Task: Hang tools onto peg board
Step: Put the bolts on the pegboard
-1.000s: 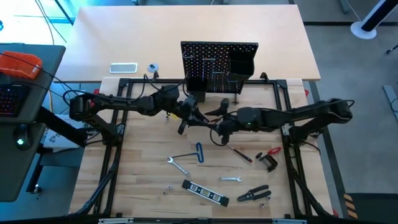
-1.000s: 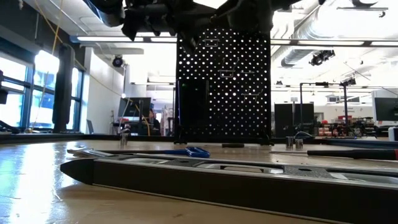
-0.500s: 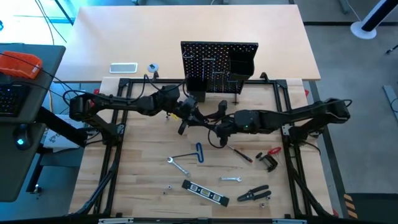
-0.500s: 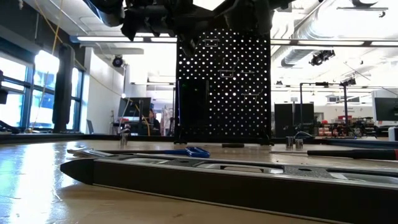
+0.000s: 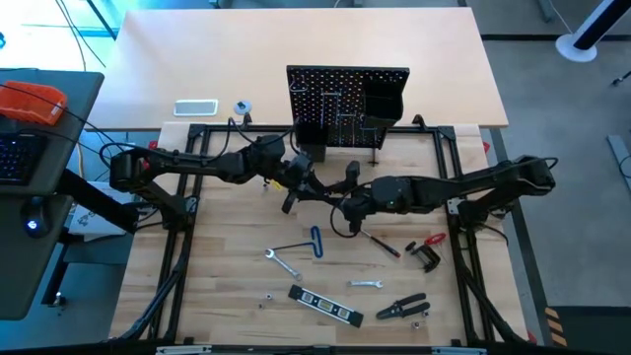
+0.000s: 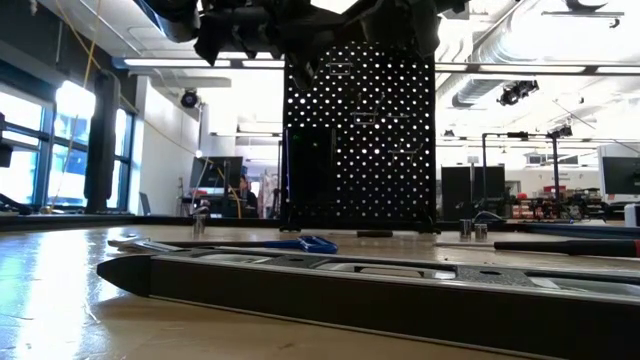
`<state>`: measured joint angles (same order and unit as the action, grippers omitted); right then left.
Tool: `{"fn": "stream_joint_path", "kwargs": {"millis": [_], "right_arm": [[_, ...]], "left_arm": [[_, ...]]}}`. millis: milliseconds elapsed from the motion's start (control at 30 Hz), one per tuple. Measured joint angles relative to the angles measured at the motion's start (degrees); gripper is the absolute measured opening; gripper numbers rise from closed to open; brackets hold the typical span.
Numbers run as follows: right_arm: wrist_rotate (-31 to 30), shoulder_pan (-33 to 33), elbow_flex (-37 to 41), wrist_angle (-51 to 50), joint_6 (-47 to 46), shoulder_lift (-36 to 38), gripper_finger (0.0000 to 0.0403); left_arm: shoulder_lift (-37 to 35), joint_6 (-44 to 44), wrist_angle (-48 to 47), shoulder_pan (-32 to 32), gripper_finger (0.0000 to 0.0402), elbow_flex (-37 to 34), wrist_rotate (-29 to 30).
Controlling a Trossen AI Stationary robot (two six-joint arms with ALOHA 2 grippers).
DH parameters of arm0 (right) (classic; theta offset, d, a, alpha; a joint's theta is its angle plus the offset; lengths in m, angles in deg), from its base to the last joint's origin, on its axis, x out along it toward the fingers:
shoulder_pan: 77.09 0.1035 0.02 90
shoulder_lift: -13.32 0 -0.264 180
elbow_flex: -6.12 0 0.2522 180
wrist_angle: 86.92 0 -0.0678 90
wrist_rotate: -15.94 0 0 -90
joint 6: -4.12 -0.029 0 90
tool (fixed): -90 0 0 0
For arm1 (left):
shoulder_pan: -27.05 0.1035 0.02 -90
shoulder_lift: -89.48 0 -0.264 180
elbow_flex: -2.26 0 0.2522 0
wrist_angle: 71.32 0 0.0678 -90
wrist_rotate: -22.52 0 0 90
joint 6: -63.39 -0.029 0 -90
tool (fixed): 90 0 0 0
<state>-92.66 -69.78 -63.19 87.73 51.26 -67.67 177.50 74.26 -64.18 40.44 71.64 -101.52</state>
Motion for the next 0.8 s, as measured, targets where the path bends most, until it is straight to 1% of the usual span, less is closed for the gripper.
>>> {"fn": "stream_joint_path", "kwargs": {"millis": [233, 333, 467, 600, 700, 800], "right_arm": [[-1.5, 1.2, 0.0, 0.0, 4.0, 0.0, 0.0071], [-2.5, 1.4, 0.0, 0.0, 3.9, 0.0, 0.0071], [-3.0, 1.4, 0.0, 0.2, 3.3, 0.0, 0.0071], [-3.3, 1.4, 0.0, 0.6, 2.9, 0.0, 0.0071], [-5.2, 2.0, 0.1, 1.0, 3.5, 0.0, 0.0071], [-6.9, 2.6, 0.1, 1.5, 4.2, 0.0, 0.0071]], "left_arm": [[0.0, 2.0, -0.2, 0.0, 0.0056, 0.0, -1.0], [0.0, 2.3, -0.1, 0.0, 0.0057, 0.0, -0.8], [0.0, 2.4, 0.0, 0.1, 0.0072, 0.0, -0.4], [0.0, 2.4, 0.1, 0.1, 0.0076, 0.0, -0.4], [0.0, 2.4, 0.3, 0.1, 0.0078, 0.0, -0.2], [0.0, 1.9, 0.4, 0.1, 0.009, 0.1, 0.1]]}}
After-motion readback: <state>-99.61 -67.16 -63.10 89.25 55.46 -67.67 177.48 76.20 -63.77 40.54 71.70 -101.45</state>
